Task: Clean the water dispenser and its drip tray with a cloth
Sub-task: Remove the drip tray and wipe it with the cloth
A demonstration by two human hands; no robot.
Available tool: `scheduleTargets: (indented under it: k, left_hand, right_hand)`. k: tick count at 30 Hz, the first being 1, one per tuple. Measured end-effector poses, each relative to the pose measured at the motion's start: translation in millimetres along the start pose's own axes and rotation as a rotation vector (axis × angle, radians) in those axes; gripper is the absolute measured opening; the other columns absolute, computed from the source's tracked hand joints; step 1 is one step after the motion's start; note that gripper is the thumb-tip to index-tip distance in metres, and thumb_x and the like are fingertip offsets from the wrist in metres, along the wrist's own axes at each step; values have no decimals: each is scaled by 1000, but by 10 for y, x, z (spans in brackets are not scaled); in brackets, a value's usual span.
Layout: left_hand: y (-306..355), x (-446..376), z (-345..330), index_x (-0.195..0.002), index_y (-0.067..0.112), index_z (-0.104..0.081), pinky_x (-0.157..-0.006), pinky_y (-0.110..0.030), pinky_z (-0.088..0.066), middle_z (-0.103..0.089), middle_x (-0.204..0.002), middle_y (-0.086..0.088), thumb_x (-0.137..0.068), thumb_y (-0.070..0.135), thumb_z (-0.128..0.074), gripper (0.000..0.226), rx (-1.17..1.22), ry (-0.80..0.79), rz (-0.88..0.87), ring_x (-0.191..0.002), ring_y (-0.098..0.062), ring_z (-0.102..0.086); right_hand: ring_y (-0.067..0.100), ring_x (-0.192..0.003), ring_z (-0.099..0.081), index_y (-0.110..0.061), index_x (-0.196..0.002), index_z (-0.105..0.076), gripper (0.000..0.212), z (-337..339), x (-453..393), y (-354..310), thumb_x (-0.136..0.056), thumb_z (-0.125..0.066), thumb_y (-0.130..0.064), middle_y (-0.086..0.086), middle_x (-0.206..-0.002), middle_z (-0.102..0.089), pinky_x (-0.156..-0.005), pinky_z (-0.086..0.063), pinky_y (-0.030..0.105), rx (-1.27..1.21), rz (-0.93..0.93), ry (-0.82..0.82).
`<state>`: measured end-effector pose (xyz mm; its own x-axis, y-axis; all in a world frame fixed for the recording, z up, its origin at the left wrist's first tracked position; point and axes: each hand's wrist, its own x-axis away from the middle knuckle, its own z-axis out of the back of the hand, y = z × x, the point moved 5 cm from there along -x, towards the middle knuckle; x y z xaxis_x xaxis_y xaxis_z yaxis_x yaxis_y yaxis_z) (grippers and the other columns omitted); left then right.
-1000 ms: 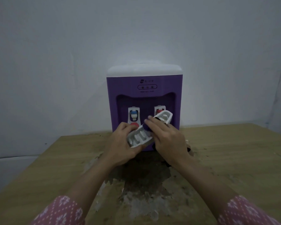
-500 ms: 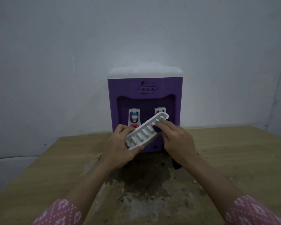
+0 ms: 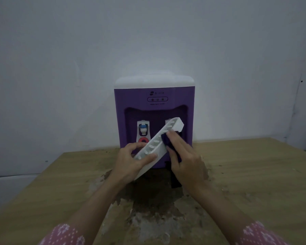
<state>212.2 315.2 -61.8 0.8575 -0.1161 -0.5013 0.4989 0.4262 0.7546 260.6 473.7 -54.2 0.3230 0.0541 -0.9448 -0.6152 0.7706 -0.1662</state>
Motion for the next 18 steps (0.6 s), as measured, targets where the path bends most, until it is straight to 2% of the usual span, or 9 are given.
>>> scheduleTargets:
  k: [2,4,5,7,10,12,15,18]
  left_hand:
    - [0,-1,9,-119,17,-58,-87,-38,-50,-56,-118,-3,-67,43,-72,60,46,-47,37,-103,-19,-54]
    - [-11,2,39,-118,16,-59,-84,-33,-49,-56,-117,-3,-69,39,-73,56,30,-86,38,-100,-16,-54]
    - [-22,1,52,-117,17,-59,-82,-30,-49,-55,-117,-2,-70,37,-74,53,11,-103,39,-100,-14,-54]
    - [-41,8,65,-115,20,-60,-80,-27,-48,-54,-117,1,-69,39,-74,52,-8,-133,50,-100,-13,-53]
    - [-33,16,70,-114,22,-60,-78,-25,-46,-54,-117,2,-69,40,-74,51,-16,-146,53,-100,-13,-53]
    - [-23,18,76,-112,23,-60,-76,-23,-45,-54,-115,4,-68,40,-76,50,-19,-138,43,-99,-11,-53]
    - [-20,30,87,-113,24,-60,-74,-20,-45,-54,-112,8,-64,43,-78,56,-42,-127,25,-98,-7,-52]
    - [-5,68,75,-109,33,-60,-66,-14,-45,-55,-109,13,-60,57,-74,56,74,-154,39,-94,-4,-54]
  right_hand:
    - [19,-90,-67,-4,-122,-57,40,-36,79,-68,-82,-63,-3,10,-125,-59,-80,-54,26,-9,120,-70]
    - [20,-95,-66,-5,-123,-56,41,-43,79,-19,-83,-63,-2,10,-124,-60,-81,-54,27,-27,71,-79]
    - [19,-102,-63,-6,-124,-54,41,-33,54,44,-84,-61,-2,9,-123,-60,-85,-51,25,-66,-46,-35]
    - [15,-112,-55,-15,-130,-49,40,-10,6,202,-91,-55,-10,3,-126,-57,-91,-44,20,-226,-411,72]
    - [11,-116,-46,-28,-136,-41,54,-105,16,384,-86,-60,-36,-7,-126,-50,-93,-40,24,-503,-873,72]
    - [14,-111,-51,-25,-132,-44,69,-169,49,426,-72,-72,-42,-5,-123,-53,-90,-46,30,-644,-1051,49]
    - [25,-94,-61,-17,-110,-56,54,-252,120,460,-64,-81,-29,7,-105,-63,-81,-55,44,-820,-1272,55]
    - [30,-87,-63,-12,-104,-59,44,-263,196,512,-65,-79,-20,11,-97,-65,-78,-55,46,-873,-1406,137]
